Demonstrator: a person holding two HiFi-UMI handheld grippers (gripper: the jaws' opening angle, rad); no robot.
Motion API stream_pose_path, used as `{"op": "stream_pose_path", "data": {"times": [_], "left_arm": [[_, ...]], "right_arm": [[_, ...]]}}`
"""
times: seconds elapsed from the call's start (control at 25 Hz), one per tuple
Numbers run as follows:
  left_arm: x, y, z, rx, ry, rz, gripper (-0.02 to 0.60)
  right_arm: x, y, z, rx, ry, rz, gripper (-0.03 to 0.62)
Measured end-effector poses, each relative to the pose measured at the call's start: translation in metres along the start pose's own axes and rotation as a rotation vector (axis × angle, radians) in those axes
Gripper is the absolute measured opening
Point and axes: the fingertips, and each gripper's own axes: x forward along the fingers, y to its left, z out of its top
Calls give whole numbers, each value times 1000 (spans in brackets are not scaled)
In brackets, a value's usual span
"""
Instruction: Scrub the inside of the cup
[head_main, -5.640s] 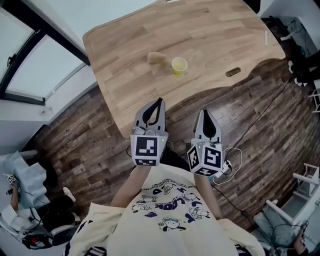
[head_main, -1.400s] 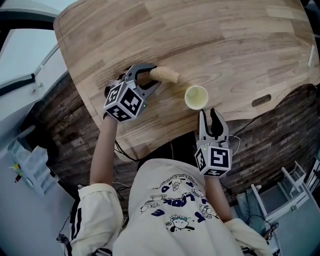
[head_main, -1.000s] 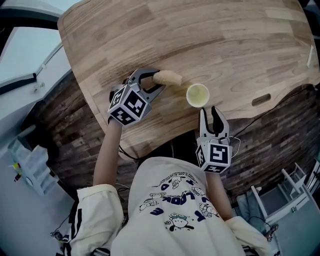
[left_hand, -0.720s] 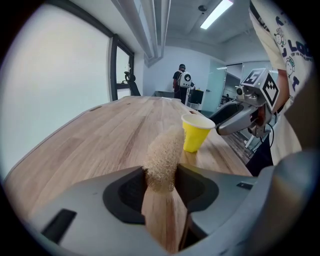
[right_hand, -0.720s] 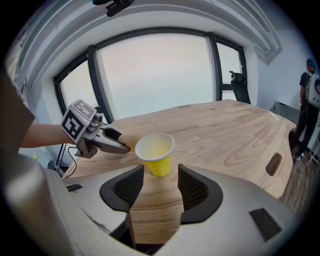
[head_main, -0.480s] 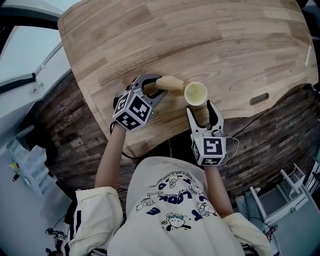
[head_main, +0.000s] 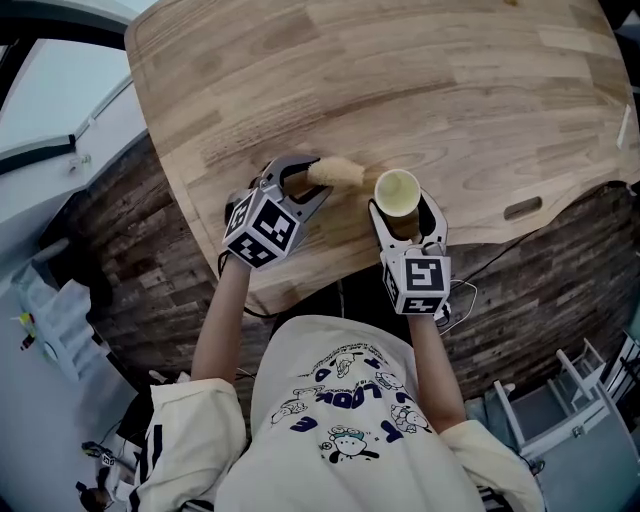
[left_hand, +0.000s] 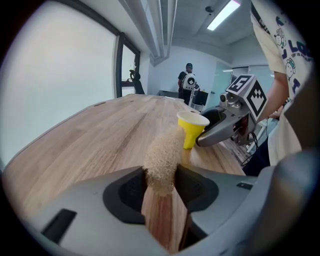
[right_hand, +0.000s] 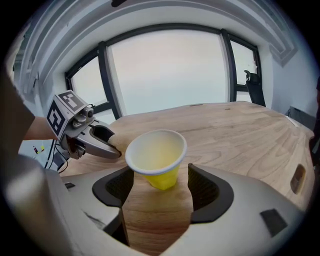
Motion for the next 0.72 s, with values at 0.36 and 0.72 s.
{"op": "stream_pose_path", "data": {"times": [0.36,0.72], "left_arm": [[-3,-3,-6,-32,2,6,190],[-7,-4,-6,-55,-7,20,190]], "right_arm": [[14,-2,4,-25,8,1,318],[15,0,11,-38,-15,8,291]]}}
